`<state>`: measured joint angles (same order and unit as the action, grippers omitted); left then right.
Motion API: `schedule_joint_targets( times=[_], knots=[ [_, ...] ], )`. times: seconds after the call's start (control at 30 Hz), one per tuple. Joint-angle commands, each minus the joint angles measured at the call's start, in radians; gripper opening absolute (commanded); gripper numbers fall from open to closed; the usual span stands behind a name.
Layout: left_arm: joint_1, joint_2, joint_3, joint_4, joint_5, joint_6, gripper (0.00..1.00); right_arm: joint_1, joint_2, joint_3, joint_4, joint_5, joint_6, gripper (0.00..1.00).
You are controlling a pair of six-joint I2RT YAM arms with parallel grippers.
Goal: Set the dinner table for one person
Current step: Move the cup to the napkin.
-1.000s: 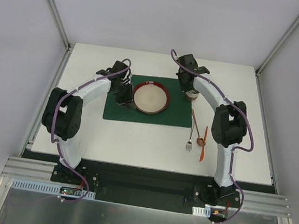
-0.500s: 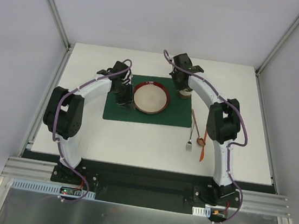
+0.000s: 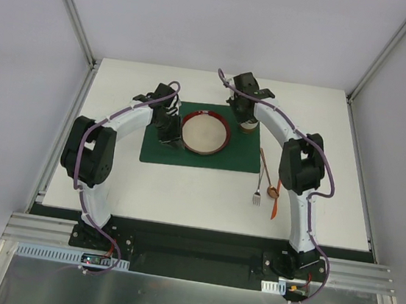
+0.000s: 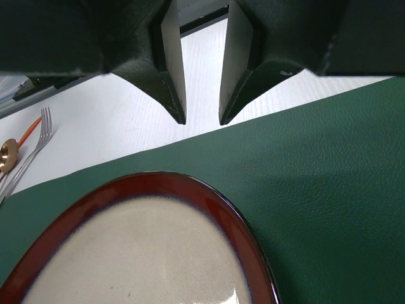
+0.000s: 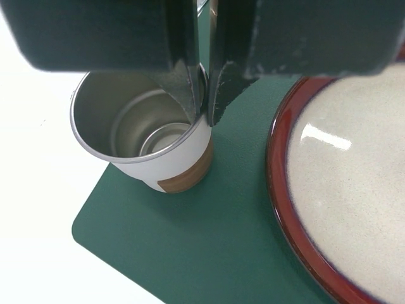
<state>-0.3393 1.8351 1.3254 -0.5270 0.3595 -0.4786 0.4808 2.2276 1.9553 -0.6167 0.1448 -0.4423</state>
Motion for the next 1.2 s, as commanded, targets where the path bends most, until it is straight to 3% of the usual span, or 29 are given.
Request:
schedule_joint_targets(
  times=[0.0, 0.1, 0.13, 0.73, 0.83, 0.9, 1.0, 1.17],
  knots=[
    [0.003, -0.002, 0.032, 0.002, 0.019, 0.021, 0.27, 0.016, 0.012, 0.053, 0.0, 0.012, -0.026, 0.25],
    [0.003, -0.002, 0.035, 0.004, 0.019, 0.02, 0.27, 0.024, 0.006, 0.056, 0.0, 0.035, -0.033, 0.46],
    [0.003, -0.002, 0.037, 0.004, 0.021, 0.02, 0.27, 0.027, 0.004, 0.056, 0.0, 0.044, -0.036, 0.48],
    [0.003, -0.039, 0.011, 0.004, 0.026, 0.014, 0.27, 0.096, -0.206, -0.042, 0.089, 0.355, -0.092, 0.48],
    [0.003, -0.053, 0.003, 0.004, 0.025, 0.012, 0.27, 0.093, -0.226, -0.081, 0.104, 0.418, -0.066, 0.42],
    [0.003, -0.06, -0.003, 0.004, 0.027, 0.012, 0.27, 0.085, -0.235, -0.11, 0.106, 0.432, -0.026, 0.26],
    [0.003, -0.069, -0.009, 0.004, 0.025, 0.012, 0.27, 0.065, -0.258, -0.16, 0.107, 0.421, 0.035, 0.12],
    [0.003, -0.079, -0.015, 0.002, 0.022, 0.011, 0.27, 0.024, -0.286, -0.226, 0.106, 0.363, 0.132, 0.0]
  ],
)
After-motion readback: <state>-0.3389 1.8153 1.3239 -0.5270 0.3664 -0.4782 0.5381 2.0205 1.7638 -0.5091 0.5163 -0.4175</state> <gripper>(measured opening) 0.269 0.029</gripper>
